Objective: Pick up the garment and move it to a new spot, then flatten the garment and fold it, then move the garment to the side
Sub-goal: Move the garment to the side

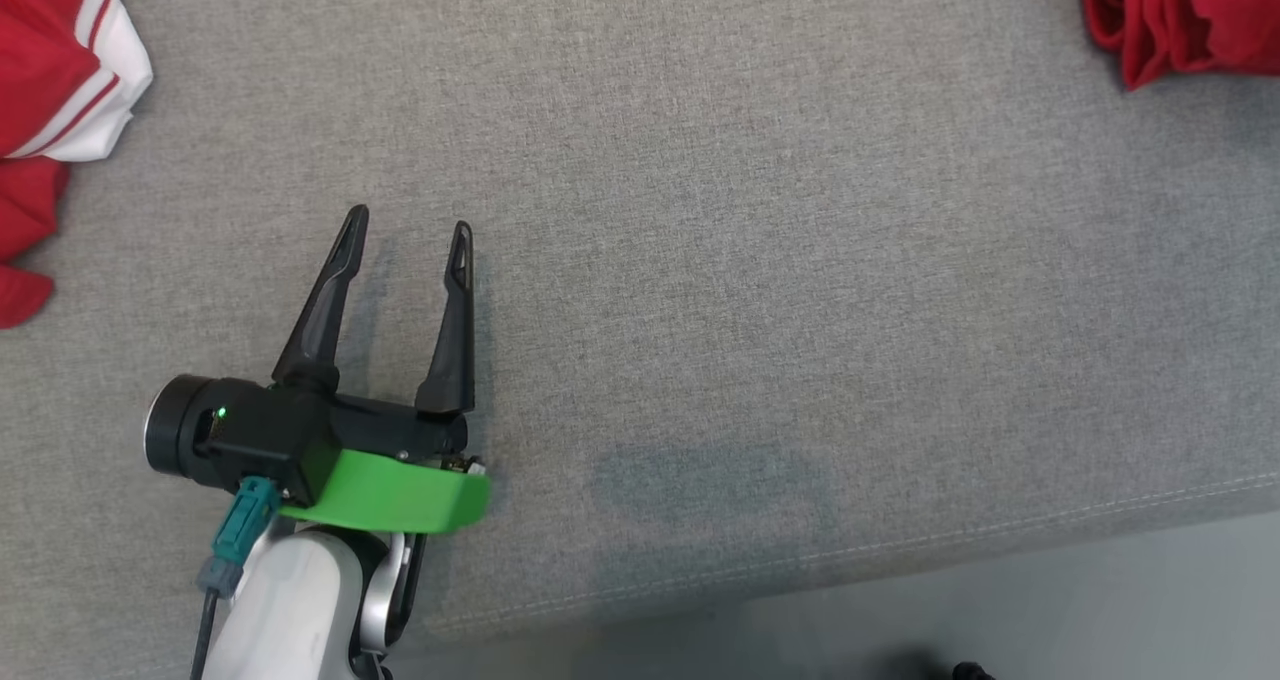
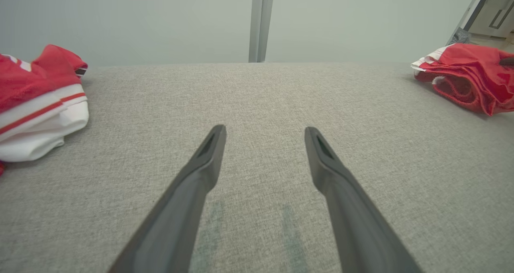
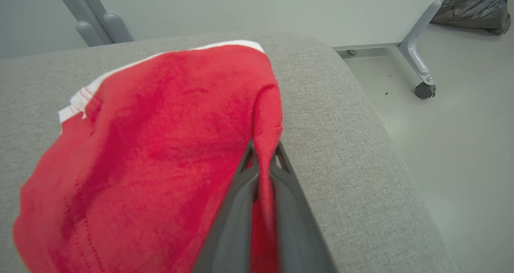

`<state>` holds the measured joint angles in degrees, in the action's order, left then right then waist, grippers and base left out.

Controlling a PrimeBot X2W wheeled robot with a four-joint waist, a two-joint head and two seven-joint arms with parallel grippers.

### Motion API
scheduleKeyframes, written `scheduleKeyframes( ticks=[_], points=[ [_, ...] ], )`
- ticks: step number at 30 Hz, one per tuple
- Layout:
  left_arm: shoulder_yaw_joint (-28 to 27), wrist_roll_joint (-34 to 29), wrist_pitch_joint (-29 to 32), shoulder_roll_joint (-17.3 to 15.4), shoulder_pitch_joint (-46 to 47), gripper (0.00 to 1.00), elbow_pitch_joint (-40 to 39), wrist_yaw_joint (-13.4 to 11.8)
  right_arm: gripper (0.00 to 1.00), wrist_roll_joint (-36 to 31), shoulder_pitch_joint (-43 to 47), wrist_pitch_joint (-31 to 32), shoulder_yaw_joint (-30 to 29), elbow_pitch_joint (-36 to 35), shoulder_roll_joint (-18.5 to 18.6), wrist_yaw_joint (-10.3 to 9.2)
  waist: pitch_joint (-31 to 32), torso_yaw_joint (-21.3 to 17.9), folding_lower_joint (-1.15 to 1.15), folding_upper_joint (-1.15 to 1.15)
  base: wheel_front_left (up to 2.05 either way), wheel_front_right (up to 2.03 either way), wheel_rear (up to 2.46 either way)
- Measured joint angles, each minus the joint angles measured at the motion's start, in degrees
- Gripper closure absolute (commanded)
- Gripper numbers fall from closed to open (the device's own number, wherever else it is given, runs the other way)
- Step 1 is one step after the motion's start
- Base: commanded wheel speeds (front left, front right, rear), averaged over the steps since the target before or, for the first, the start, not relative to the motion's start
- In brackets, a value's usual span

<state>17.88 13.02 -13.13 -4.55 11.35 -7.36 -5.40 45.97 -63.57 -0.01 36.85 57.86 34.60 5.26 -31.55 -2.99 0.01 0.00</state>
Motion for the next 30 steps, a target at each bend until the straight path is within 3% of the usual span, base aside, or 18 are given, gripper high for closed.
scheduleKeyframes(
  ticks=[13, 14, 15, 16, 24, 30],
  points=[
    [0.36, -0.66, 0.34, -0.15, 1.26, 0.0, -0.34, 0.44, 1.0, -1.25, -1.92, -2.83, 0.36, 2.1, -0.03, -1.93, -3.07, -0.6, 0.0, 0.0, 0.0, 0.0, 0.0],
    [0.36, -0.66, 0.49, -0.16, 1.26, 0.0, -0.32, 0.44, 0.68, -1.42, -1.92, -3.1, 0.43, 2.22, -0.21, -2.34, -3.11, -0.62, 0.0, 0.0, 0.0, 0.0, 0.0],
    [0.36, -0.66, 0.49, -0.16, 1.26, 0.0, -0.32, 0.44, 0.23, -1.78, -1.92, -3.34, 0.59, 2.58, -0.25, -2.37, -3.15, -0.63, 0.0, 0.0, 0.0, 0.0, 0.0],
    [0.36, -0.66, 0.49, -0.16, 1.27, 0.0, -0.31, 0.44, 0.02, -2.07, -1.92, -3.6, 0.68, 3.0, -0.24, -2.64, -3.2, -0.63, 0.0, 0.0, 0.0, 0.0, 0.0],
    [0.15, -0.65, 0.48, -0.16, 1.33, 0.0, 0.44, 0.44, 0.0, -4.09, -1.85, -6.06, 1.62, 4.94, -0.37, -5.39, -2.89, -0.82, 0.0, 0.0, 0.0, 0.0, 0.0],
    [-0.18, -0.62, 0.43, -0.15, 1.33, 0.0, 1.25, 0.44, 0.0, -3.65, -0.69, -8.98, 1.07, 5.77, -1.54, -5.42, -1.52, -1.27, -0.01, 0.0, 0.0, 0.0, 0.0]
  ],
)
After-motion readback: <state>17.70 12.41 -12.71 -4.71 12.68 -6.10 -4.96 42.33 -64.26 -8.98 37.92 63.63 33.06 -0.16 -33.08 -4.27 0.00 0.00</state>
